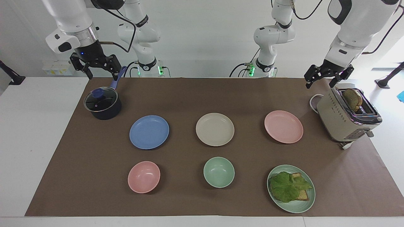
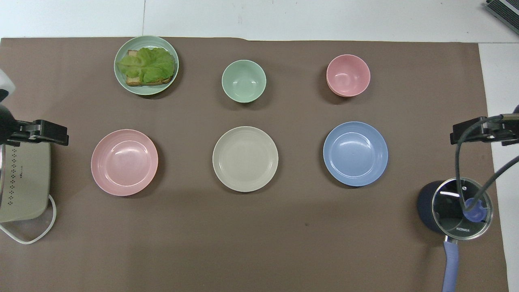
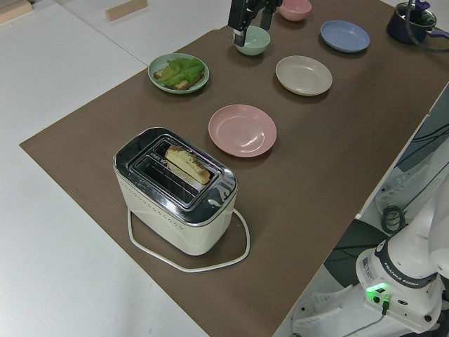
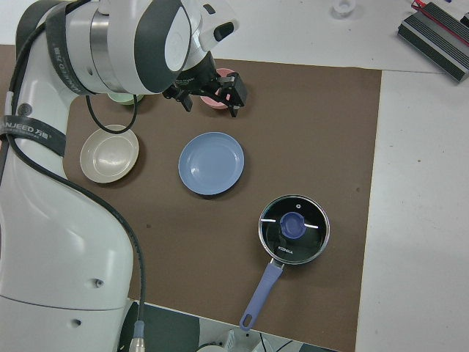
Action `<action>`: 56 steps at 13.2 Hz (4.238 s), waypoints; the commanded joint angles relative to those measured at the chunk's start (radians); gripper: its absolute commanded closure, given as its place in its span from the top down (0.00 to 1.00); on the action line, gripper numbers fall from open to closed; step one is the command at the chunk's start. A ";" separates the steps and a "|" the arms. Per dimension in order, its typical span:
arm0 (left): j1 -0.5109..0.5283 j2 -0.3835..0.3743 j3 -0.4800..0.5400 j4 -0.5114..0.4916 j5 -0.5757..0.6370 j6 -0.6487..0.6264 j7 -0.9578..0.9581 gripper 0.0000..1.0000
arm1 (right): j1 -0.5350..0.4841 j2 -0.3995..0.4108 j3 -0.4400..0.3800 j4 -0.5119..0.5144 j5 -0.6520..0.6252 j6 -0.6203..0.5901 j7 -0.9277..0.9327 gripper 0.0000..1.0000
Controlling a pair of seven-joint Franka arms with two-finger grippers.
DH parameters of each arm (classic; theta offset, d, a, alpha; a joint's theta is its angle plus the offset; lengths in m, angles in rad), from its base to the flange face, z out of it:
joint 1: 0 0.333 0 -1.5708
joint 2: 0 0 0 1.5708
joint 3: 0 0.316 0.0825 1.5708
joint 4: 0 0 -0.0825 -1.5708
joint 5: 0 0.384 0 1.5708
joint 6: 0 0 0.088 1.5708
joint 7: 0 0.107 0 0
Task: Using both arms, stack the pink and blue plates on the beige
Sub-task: 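Move the left gripper toward the rim of the pink plate, then grasp the pink plate rim with the left gripper, then lift the pink plate and place it onto the beige plate, then release the pink plate and retract the left gripper to rest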
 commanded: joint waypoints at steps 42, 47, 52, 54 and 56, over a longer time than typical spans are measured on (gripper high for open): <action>-0.295 0.181 -0.042 -0.236 -0.380 0.404 -0.388 0.00 | -0.013 0.005 0.001 0.010 0.028 0.002 -0.027 1.00; -0.369 0.241 -0.040 -0.309 -0.380 0.599 -0.424 0.00 | -0.011 0.004 0.001 0.009 0.028 0.005 -0.023 1.00; -0.373 0.236 -0.040 -0.348 -0.380 0.604 -0.421 0.00 | -0.011 -0.001 0.001 -0.004 0.029 0.006 -0.016 1.00; -0.375 0.236 -0.040 -0.348 -0.380 0.599 -0.419 0.73 | -0.011 -0.002 0.001 -0.005 0.029 0.006 -0.021 1.00; -0.375 0.238 -0.039 -0.339 -0.371 0.599 -0.424 1.00 | -0.011 -0.003 0.001 -0.005 0.029 0.006 -0.024 1.00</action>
